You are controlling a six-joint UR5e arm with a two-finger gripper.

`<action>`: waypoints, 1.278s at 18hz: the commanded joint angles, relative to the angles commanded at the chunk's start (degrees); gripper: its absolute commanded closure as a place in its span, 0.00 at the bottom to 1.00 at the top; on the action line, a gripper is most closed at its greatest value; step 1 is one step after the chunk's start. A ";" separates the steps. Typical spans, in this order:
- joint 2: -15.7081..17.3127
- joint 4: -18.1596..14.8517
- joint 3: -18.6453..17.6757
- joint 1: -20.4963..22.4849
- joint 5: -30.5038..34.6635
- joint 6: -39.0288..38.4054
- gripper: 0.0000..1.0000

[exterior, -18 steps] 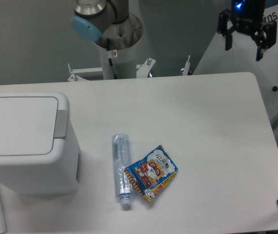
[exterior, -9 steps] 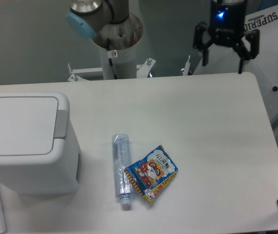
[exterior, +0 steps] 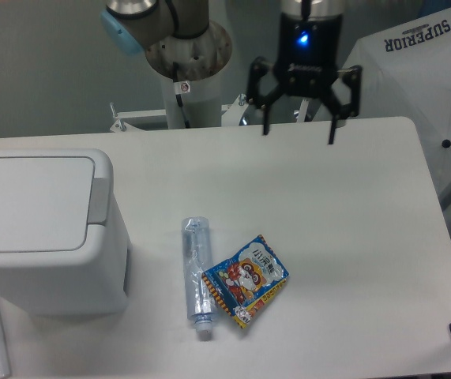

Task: Open the trash can
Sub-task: 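Move the open gripper toward the white trash can lid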

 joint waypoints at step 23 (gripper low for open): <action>-5.36 8.54 -1.67 -13.37 -5.18 -33.70 0.00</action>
